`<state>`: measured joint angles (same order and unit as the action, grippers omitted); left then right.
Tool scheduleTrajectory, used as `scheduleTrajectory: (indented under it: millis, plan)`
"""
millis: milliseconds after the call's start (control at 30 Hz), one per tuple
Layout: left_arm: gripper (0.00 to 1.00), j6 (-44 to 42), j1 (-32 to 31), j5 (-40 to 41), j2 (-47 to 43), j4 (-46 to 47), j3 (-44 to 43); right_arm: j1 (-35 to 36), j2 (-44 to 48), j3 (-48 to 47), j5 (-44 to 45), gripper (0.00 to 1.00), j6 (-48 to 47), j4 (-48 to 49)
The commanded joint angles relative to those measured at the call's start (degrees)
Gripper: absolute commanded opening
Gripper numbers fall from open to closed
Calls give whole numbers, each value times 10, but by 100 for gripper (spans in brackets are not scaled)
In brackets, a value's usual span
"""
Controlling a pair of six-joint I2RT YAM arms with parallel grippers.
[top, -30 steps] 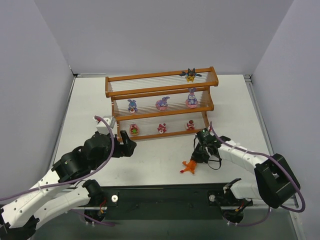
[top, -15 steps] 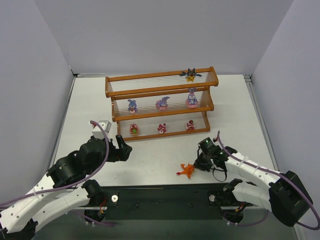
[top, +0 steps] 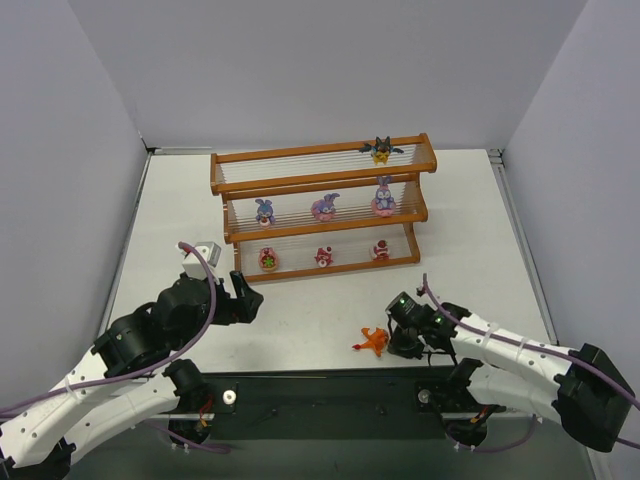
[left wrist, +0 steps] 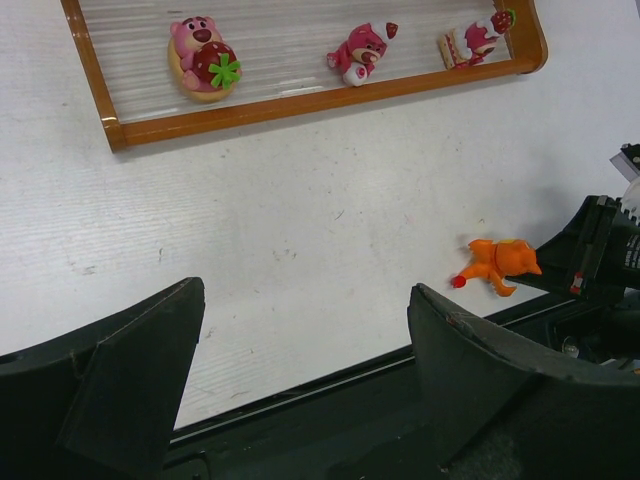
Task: Place and organize the plastic toys onto the shelf
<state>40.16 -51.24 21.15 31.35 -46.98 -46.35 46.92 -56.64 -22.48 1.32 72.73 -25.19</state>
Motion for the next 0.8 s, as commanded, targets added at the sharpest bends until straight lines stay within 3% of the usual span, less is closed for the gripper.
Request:
scheduleTrajectory:
  millis: [0,133,433,633,767]
  plan:
    - [93,9,-2,4,2,3,-4,57,-34,-20,29,0,33,-56]
    - [93,11,-2,7,5,2,-5,101,-69,-43,41,0,43,-30]
    - [93,14,-1,8,12,-5,-9,126,-152,-114,65,0,36,9]
    - [93,7,-1,7,22,-21,-26,174,-209,-174,82,0,102,26]
    - [93,2,-1,2,35,-27,-39,204,-223,-183,107,0,197,43]
